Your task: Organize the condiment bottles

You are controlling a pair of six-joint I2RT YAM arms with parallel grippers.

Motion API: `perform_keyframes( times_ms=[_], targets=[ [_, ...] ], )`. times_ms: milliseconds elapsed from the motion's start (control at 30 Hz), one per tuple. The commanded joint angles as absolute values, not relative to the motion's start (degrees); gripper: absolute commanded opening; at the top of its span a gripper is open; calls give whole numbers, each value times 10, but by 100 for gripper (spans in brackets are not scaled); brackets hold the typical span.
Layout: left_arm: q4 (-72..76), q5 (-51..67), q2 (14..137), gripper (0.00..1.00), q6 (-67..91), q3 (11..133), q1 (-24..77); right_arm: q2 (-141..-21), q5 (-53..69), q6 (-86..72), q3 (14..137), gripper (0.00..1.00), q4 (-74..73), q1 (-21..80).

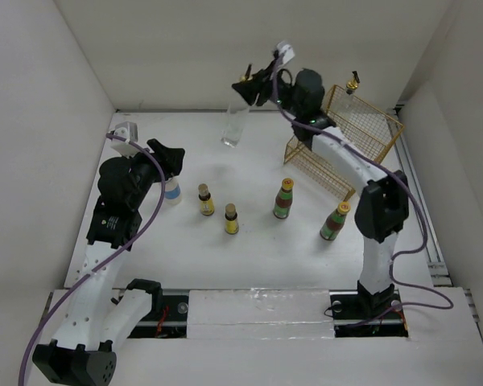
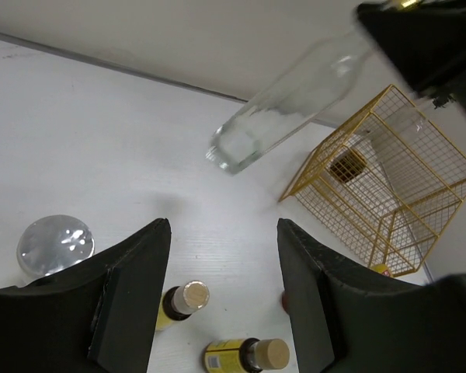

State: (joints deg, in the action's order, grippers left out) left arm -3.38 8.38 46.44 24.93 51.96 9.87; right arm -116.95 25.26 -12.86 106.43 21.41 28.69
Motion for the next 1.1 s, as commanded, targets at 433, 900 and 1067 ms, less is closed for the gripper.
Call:
perform_keyframes(
  times_ms=[433,900,1067],
  targets=[
    [5,113,462,53,257,510,97,-883,201,-175,1072,17,158,-25],
    [11,119,479,53,257,510,97,-896,264,-180,1063,17,113,-156],
    [11,119,484,53,257,510,97,-923,270,-174,1058,17,113,-162]
  ],
)
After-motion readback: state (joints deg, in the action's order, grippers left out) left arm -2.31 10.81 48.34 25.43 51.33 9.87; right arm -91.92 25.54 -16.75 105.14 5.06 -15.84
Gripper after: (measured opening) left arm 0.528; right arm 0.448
